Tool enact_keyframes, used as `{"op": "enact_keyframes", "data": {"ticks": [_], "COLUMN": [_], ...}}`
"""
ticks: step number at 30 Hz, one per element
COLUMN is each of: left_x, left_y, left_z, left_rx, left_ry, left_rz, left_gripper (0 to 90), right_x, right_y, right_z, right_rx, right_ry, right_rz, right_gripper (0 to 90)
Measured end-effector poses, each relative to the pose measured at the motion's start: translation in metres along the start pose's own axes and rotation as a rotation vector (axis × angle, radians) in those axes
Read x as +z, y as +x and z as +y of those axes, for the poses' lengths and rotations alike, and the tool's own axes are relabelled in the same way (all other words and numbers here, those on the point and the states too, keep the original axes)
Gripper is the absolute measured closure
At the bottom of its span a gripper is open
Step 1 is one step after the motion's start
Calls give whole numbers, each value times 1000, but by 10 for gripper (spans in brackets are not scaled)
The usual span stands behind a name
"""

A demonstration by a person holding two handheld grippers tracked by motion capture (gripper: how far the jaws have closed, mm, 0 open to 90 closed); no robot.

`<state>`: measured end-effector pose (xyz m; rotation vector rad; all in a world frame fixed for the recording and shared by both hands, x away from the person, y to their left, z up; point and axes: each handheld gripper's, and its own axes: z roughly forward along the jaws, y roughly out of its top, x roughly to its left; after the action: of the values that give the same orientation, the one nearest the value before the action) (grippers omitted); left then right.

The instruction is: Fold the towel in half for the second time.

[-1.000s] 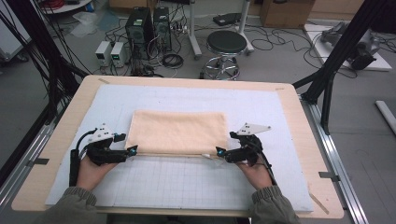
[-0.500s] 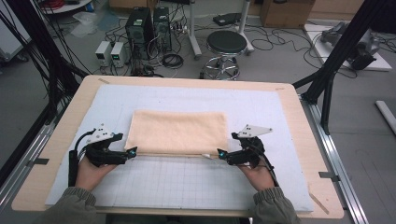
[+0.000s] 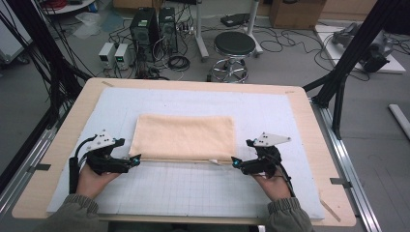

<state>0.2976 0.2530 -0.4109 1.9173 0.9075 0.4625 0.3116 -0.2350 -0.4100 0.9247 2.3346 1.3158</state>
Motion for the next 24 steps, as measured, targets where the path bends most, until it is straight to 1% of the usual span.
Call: {"op": "enact_keyframes", "data": {"ticks": [8,15,21,24], "left_x": [-5,-8,-14,-17], "left_y": [-6,-13,-18,-20], "left_z": [-1,-2,-5,-7], "left_rx": [13,32,38,41], "left_ry": [-7,3,4,14], "left_rz": [-9,-19,-23,-30], "left_gripper": [100,100,98,96], "right_x": [-6,-13,-19,-22], "right_y": [2,1,2,3], "right_z": [-2,-7,-10,-12], "right_rx": [-10,-5,10,5], "right_ry": [-6,-11,-22,-29], "right_rz": [-3,-11,-9,-6], "right_gripper": [118,118,118,118]}}
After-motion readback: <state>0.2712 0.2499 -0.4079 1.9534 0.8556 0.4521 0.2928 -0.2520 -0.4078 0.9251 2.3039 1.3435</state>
